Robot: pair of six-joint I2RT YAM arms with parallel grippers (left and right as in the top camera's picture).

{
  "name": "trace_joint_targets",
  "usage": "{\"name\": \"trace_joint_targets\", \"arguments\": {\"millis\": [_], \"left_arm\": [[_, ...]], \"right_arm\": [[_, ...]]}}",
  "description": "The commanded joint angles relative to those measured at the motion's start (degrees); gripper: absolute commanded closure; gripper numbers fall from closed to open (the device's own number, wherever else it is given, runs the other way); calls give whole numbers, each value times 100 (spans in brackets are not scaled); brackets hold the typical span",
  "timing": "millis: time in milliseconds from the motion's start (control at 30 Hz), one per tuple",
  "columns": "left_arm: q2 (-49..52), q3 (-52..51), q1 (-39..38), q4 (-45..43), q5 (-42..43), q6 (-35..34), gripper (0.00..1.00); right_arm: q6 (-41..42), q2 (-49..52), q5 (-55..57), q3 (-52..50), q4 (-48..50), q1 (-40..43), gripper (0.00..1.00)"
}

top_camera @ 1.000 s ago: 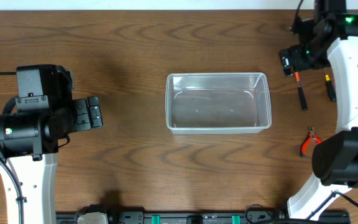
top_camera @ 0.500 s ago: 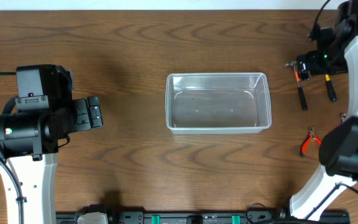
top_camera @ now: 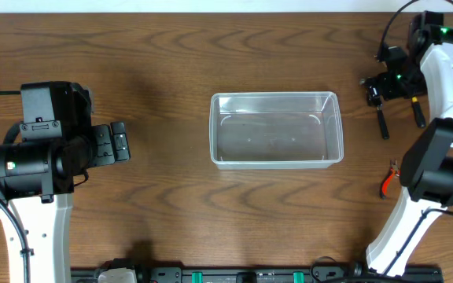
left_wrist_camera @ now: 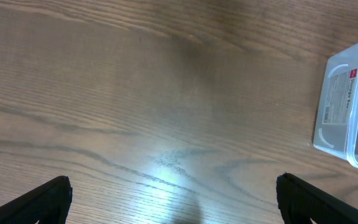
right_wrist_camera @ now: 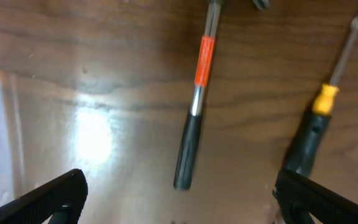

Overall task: Pack container
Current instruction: 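Move the right gripper over the red-handled hammer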

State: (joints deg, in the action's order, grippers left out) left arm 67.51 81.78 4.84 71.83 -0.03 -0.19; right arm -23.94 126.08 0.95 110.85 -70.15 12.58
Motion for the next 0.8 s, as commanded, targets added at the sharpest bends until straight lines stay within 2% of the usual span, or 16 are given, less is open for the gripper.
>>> {"name": "trace_joint_targets", "arguments": {"millis": [0,767], "left_arm": [[33,20,28,15,-44,-52,2],[33,20,28,15,-46,-55,2]], "right_arm": [[142,225,57,48,98,63,1],[378,555,-146,48,1093,74,1]]}}
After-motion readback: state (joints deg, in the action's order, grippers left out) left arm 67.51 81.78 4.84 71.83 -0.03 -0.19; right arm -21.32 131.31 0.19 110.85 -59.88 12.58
